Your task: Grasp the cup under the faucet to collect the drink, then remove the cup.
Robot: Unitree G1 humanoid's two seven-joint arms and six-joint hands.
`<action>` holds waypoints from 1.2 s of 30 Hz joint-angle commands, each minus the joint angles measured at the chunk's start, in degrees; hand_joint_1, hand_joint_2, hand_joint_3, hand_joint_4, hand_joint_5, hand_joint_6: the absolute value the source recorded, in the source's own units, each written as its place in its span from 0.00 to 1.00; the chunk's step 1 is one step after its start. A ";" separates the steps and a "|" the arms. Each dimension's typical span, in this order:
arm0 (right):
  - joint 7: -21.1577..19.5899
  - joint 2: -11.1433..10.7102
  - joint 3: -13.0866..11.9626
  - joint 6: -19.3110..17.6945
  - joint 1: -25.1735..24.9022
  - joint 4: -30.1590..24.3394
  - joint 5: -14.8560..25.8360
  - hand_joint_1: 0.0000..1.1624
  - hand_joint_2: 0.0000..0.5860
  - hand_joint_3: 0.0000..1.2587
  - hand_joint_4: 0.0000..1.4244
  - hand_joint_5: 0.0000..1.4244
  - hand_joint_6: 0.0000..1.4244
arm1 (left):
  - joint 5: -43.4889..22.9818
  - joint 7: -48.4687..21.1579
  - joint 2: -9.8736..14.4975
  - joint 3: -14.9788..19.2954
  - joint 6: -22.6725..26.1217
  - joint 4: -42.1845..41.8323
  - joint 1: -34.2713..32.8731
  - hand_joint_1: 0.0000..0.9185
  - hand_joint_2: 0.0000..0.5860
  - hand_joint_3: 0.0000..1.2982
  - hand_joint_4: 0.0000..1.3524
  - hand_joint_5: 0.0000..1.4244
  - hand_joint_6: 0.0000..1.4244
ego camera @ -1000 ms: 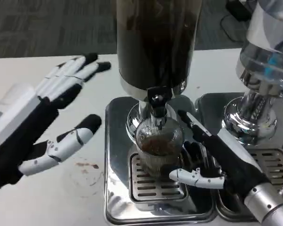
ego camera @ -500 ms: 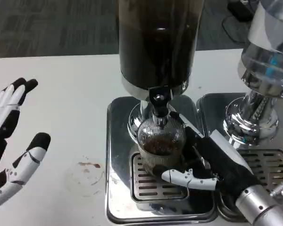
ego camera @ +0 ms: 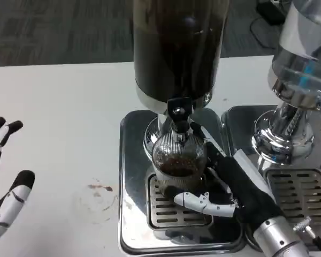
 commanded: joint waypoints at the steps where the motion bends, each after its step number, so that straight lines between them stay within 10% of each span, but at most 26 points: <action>1: -2.36 1.29 0.52 -2.33 -0.72 2.60 -0.32 0.69 0.22 0.00 0.00 0.02 0.14 | -0.49 0.61 1.49 1.10 -0.89 1.62 1.05 0.00 0.47 0.09 0.00 0.02 0.00; 36: -9.25 5.39 1.96 -6.25 -3.51 10.58 -1.03 0.80 0.23 0.14 0.23 0.34 0.44 | -1.92 0.07 1.63 1.45 0.73 0.60 3.70 0.00 0.48 0.13 0.00 0.04 0.00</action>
